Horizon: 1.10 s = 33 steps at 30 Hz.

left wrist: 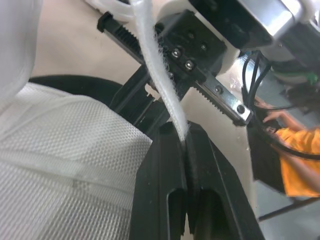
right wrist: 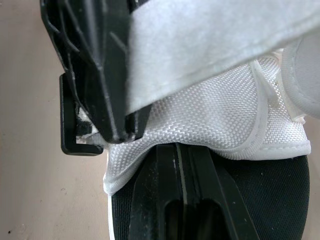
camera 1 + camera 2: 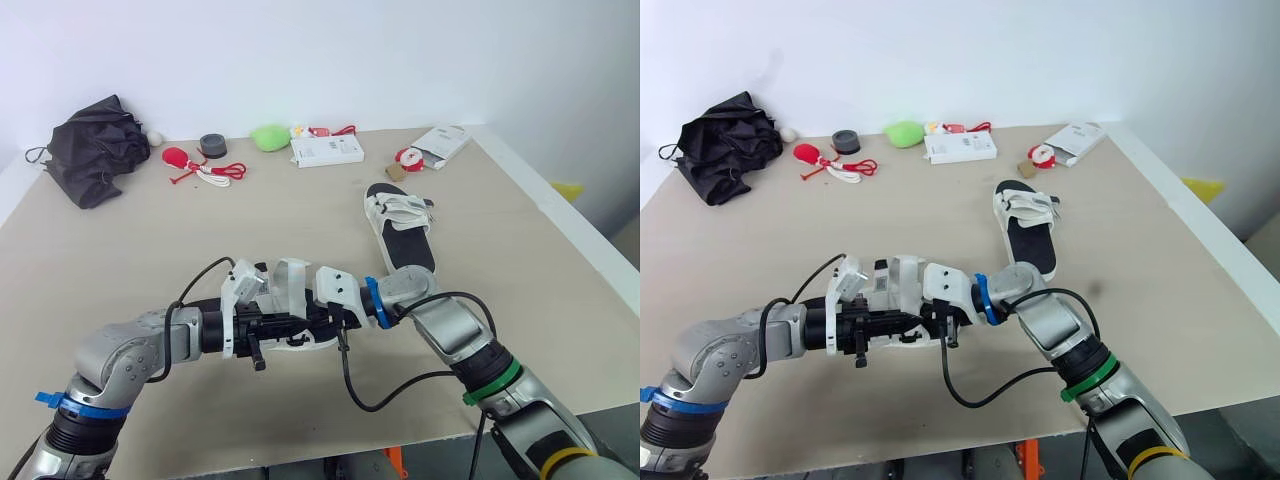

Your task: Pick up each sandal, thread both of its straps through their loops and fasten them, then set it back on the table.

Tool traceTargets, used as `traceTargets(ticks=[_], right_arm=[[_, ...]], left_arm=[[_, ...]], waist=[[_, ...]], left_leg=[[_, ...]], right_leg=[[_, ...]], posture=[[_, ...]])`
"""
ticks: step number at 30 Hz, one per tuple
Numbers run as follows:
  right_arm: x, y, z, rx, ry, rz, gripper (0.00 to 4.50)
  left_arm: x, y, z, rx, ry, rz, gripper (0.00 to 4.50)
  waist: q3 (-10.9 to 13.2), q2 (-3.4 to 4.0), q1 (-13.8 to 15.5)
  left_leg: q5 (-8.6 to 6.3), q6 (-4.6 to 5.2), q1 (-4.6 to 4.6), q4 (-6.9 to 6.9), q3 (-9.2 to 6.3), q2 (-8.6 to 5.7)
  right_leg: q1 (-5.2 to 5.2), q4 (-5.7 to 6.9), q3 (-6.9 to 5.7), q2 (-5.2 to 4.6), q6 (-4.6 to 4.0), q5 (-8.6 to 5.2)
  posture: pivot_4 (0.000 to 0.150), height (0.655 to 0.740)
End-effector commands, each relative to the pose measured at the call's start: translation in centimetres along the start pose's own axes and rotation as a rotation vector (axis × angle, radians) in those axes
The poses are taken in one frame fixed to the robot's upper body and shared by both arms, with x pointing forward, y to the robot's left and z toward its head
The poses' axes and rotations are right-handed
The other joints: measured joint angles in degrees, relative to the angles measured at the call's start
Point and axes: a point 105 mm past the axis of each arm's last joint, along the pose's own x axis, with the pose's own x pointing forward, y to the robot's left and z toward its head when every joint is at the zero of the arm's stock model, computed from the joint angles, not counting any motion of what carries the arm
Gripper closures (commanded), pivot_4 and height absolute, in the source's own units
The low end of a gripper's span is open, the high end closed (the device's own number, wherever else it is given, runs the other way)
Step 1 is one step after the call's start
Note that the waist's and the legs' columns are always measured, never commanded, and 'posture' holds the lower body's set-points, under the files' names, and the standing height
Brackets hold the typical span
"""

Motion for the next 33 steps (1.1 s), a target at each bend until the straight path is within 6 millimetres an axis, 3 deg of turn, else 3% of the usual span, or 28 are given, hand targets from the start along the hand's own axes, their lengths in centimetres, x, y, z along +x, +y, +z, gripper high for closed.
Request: traceTargets(ticks=[1,7,11,15,21,24,28,33], right_arm=[[0.2,0.4,-4.4,0.104,0.156,-0.013,4.5],[0.3,0.4,-4.3,0.101,0.154,-0.011,4.5],[0.4,0.4,-4.2,0.1,0.151,-0.009,4.5],[0.4,0.4,-4.2,0.1,0.152,-0.008,4.5],[0.4,0.4,-4.2,0.1,0.153,-0.006,4.5],[0.4,0.3,-4.2,0.098,0.151,-0.004,4.5],[0.5,0.2,-4.1,0.096,0.15,-0.004,4.5],[0.5,0.3,-4.2,0.098,0.15,-0.004,4.5]], left_arm=[[0.2,0.1,-2.2,0.046,0.096,-0.027,4.45],[-0.1,0.2,-2.7,0.146,0.147,-0.081,4.45],[-0.5,1.4,-2.6,0.231,0.178,-0.071,4.45],[-0.7,2.0,-2.0,0.27,0.173,-0.071,2.65],[-1.7,1.3,-0.9,0.172,0.197,-0.147,0.06],[-2.0,1.0,1.6,-0.022,0.103,-0.168,0.06],[-1.4,1.8,3.5,-0.232,-0.012,-0.13,0.06],[-0.5,1.1,2.0,-0.275,0.027,-0.104,0.06]], waist=[[0.0,0.0,0.0],[0.0,0.04,0.01],[0.01,0.06,0.02],[0.02,0.11,0.01],[0.06,0.13,0.0],[0.19,0.11,-0.02],[0.3,0.02,-0.03],[0.35,-0.09,-0.13]], left_leg=[[0.0,0.0,0.0,-0.01,0.0,0.0],[-0.01,-0.01,0.01,-0.07,0.0,0.02],[-0.01,-0.01,0.0,-0.12,-0.01,0.04],[-0.01,-0.01,0.0,-0.12,-0.06,0.05],[0.0,0.0,0.0,-0.11,-0.16,0.04],[-0.01,0.0,0.01,-0.11,-0.25,0.03],[0.03,0.05,-0.02,-0.1,-0.34,0.02],[0.04,0.08,-0.09,-0.12,-0.3,0.04]], right_leg=[[0.0,0.0,0.0,0.0,0.0,0.0],[-0.02,-0.03,-0.05,0.01,-0.05,-0.04],[-0.02,-0.03,-0.08,0.02,-0.09,-0.07],[-0.04,-0.03,-0.13,0.03,-0.11,-0.09],[-0.13,-0.04,-0.22,0.01,-0.11,-0.09],[-0.14,-0.04,-0.3,0.01,-0.1,-0.09],[0.0,-0.03,-0.38,0.04,-0.09,-0.09],[0.04,-0.02,-0.27,0.18,0.28,0.13]], posture=[[0.15,0.74],[0.15,0.74],[0.15,0.74],[0.15,0.74],[0.15,0.74],[0.15,0.74],[0.15,0.74],[0.15,0.74]])
